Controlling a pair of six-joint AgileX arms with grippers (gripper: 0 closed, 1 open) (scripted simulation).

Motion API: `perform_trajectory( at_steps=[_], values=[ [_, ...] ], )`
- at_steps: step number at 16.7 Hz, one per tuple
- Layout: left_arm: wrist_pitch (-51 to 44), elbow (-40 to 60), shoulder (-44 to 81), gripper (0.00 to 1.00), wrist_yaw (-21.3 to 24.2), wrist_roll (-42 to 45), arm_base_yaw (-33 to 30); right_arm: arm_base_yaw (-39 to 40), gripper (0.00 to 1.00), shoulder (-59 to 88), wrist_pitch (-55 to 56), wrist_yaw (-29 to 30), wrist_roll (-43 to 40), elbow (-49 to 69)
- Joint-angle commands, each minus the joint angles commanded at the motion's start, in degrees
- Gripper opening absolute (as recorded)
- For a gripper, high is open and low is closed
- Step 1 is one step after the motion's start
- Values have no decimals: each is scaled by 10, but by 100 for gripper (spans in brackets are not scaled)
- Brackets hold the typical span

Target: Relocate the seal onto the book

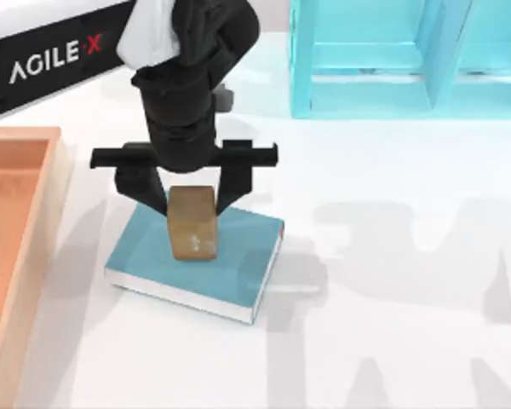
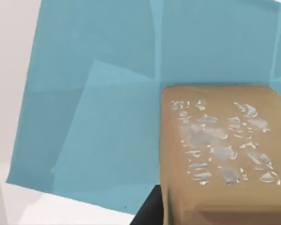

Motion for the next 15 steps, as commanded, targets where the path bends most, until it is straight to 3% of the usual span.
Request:
perform_trajectory(
  at_steps=[3,4,15],
  values=[
    [0,0,0,98,0,0,0,0,100,0,0,0,0,0],
    [0,0,0,100,0,0,0,0,100,0,0,0,0,0],
    [-20,19,0,100,0,0,0,0,100,0,0,0,0,0]
  ],
)
